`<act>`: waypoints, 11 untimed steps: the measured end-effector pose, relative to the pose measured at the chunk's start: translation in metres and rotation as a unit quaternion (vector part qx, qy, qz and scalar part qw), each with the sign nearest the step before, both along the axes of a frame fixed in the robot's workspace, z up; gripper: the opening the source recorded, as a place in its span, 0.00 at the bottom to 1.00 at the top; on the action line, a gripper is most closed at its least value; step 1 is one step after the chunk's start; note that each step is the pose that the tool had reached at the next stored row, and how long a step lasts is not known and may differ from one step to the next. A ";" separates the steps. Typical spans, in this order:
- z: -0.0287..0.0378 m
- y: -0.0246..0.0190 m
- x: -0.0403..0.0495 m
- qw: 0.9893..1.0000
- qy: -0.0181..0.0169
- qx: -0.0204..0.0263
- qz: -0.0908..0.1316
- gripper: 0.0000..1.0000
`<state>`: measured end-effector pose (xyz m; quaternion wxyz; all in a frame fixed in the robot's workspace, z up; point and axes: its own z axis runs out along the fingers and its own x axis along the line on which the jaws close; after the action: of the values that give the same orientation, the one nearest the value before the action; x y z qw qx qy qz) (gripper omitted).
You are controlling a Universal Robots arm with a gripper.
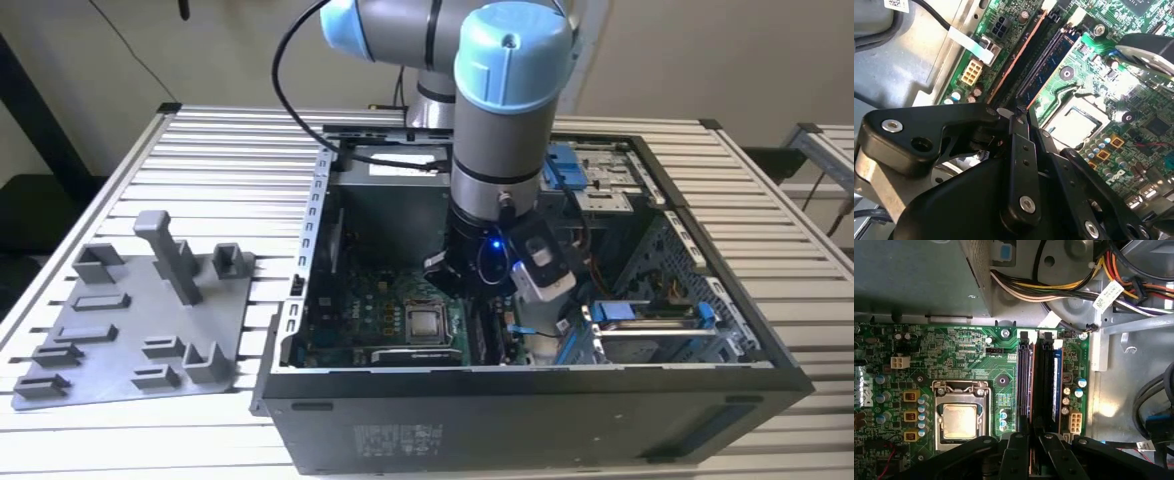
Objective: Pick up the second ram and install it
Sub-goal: 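Insert the second ram into the second slot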
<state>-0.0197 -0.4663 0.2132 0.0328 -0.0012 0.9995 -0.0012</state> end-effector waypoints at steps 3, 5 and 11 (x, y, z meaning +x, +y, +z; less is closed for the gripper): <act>-0.0036 -0.0001 0.0000 1.000 0.000 0.000 0.000 0.14; -0.0038 -0.0001 0.0000 1.000 0.000 0.000 0.000 0.14; -0.0047 0.0003 0.0001 1.000 0.000 0.001 0.000 0.15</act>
<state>-0.0196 -0.4660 0.2085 0.0329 -0.0013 0.9995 -0.0004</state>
